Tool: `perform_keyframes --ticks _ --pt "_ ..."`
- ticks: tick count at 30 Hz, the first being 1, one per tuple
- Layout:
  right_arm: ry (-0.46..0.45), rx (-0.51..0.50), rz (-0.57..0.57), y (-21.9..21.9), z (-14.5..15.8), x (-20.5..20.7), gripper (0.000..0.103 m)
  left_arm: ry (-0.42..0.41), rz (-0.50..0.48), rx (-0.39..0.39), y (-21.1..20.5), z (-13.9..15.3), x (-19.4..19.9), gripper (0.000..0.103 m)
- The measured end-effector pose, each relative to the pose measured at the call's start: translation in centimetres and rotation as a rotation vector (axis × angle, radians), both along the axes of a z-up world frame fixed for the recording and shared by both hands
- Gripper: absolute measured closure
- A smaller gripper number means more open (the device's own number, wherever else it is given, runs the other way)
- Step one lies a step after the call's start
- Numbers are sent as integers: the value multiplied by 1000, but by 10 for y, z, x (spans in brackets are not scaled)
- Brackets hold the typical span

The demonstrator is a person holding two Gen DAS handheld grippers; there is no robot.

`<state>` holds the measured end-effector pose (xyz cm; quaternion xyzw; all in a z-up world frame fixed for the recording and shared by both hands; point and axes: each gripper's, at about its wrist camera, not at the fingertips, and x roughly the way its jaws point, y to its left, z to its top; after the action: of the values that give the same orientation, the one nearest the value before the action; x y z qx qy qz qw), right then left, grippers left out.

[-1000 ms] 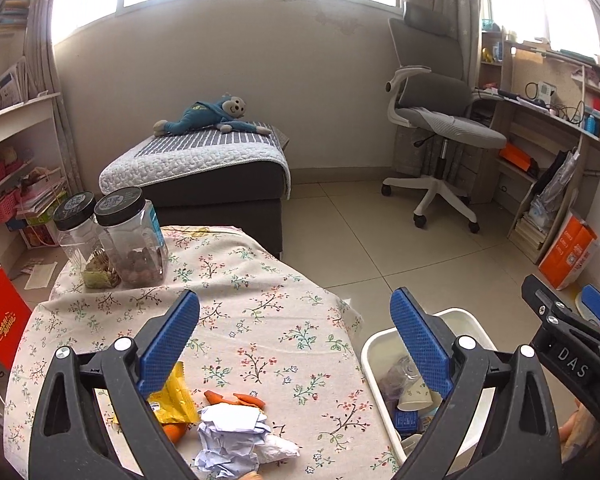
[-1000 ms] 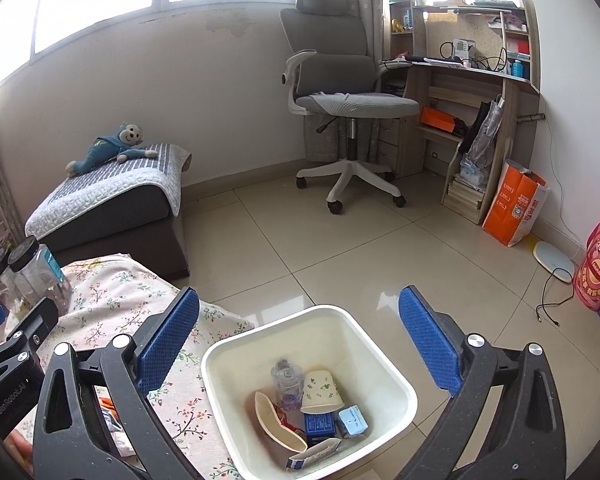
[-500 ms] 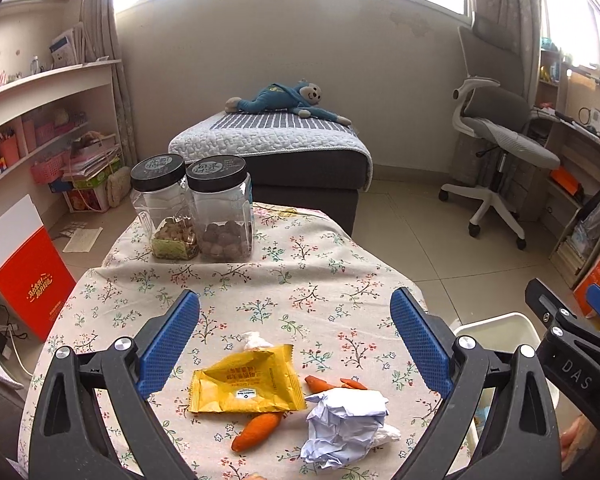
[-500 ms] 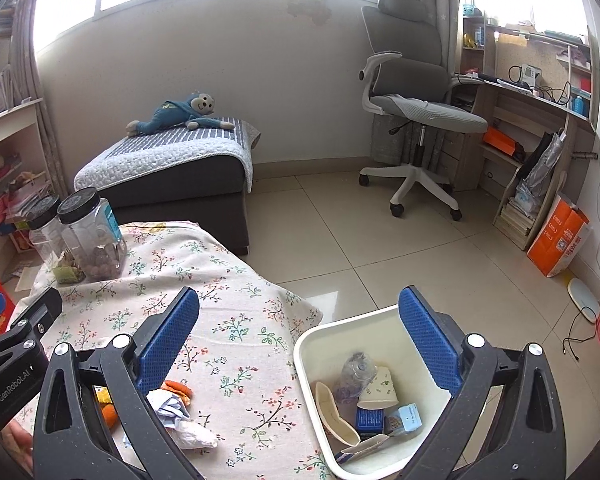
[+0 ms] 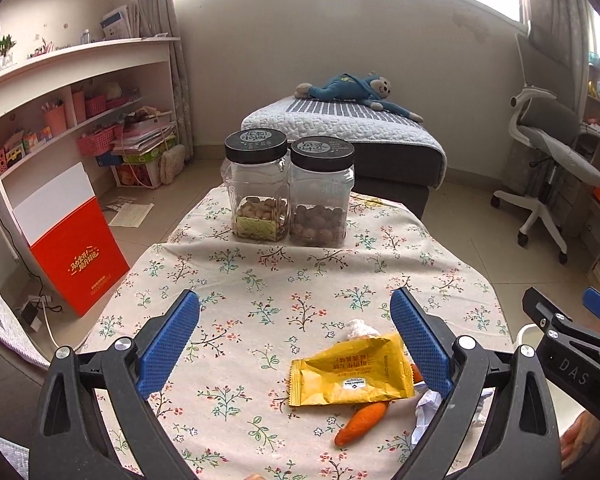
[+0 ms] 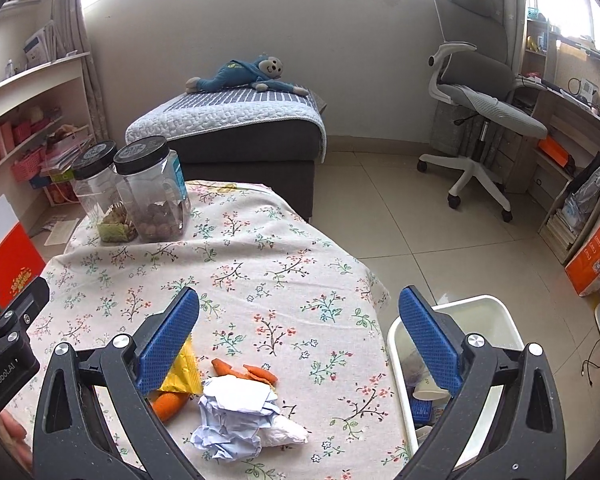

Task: Collect trash
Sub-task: 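Move both tools back over the table toward the yellow packet and tissue, then grasp the yellow snack packet with the right tool while the left tool grasps the crumpled tissue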

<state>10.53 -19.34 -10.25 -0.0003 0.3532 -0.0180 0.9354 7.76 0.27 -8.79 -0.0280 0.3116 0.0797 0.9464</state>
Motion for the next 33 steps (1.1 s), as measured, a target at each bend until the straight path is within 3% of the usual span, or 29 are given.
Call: perform_keyframes --ticks 9,14,17,19,21,23,27,33 --pt "327 179 218 54 -65 55 7 24 81 -34 53 -8 0 10" --pt "470 264 314 71 -95 76 8 37 114 -58 74 -12 4 10" --pt "507 277 342 80 -103 79 14 57 130 -91 85 -16 10 10" --pt "534 265 363 85 -108 79 26 65 135 -110 88 -18 14 10" --pt "560 238 370 92 -114 79 58 69 133 -117 89 -19 17 10" --pt "576 221 376 95 -118 77 78 71 126 -119 86 -21 19 10" --pt "552 218 394 97 -107 72 90 78 112 -121 80 -24 27 10" --pt "483 235 393 78 -81 67 92 104 99 -174 73 -26 48 10"
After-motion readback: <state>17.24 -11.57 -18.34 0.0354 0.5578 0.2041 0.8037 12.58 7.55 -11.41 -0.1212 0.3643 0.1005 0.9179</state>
